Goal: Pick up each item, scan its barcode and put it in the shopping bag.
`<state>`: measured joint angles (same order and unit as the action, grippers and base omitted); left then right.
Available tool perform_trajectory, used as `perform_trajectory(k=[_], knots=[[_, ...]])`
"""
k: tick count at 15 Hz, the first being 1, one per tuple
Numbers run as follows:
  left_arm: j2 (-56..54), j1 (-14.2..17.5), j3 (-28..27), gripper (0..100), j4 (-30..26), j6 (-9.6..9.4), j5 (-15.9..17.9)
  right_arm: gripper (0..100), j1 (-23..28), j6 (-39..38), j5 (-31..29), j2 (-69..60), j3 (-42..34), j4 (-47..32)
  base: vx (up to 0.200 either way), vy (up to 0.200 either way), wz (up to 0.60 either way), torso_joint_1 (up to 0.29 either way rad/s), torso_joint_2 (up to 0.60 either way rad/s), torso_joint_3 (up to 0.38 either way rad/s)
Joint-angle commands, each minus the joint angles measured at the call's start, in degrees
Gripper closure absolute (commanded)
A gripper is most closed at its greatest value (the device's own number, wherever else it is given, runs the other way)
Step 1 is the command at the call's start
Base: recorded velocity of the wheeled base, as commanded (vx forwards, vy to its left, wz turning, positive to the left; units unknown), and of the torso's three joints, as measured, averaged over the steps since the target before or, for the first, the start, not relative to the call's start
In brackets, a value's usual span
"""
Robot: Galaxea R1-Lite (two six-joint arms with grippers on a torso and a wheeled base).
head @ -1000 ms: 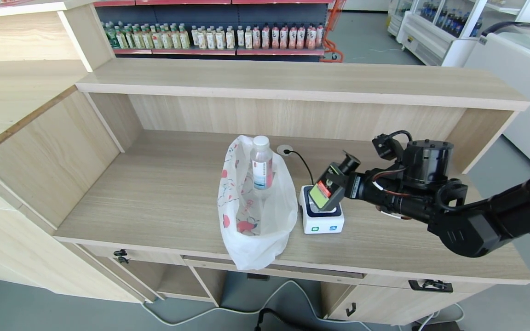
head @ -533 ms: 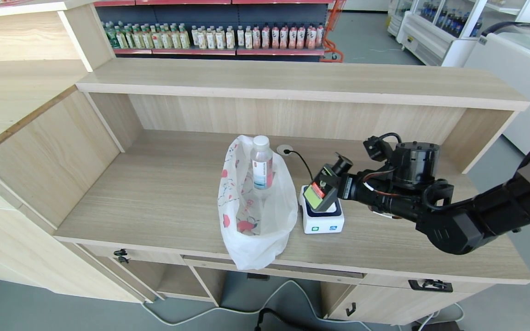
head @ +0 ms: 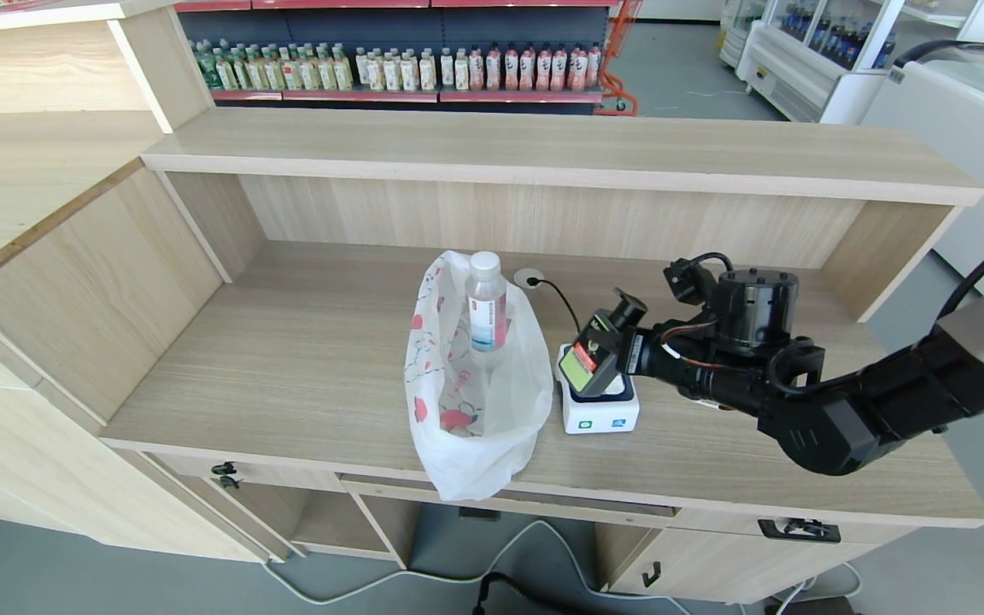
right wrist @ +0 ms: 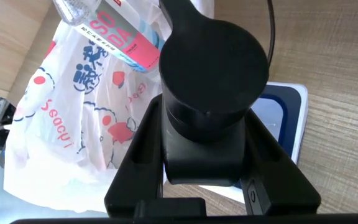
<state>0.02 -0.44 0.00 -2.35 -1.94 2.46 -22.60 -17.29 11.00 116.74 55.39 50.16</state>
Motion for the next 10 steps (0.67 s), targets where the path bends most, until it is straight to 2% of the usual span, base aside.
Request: perform_trajectory(k=[1,10], knots=[[-0.02,0.0,0.0,0,-0.02,0.09,0.0,100,-0.07,-0.03,0.17,0.16,0.33,0.02,0.0,0.0,0.0,0.0,0.0,0.0],[-0.02,0.0,0.0,0,-0.02,0.0,0.0,100,-0.16,0.06,0.08,-0.19,1.21,0.2,0.0,0.0,0.0,0.0,0.0,0.0]])
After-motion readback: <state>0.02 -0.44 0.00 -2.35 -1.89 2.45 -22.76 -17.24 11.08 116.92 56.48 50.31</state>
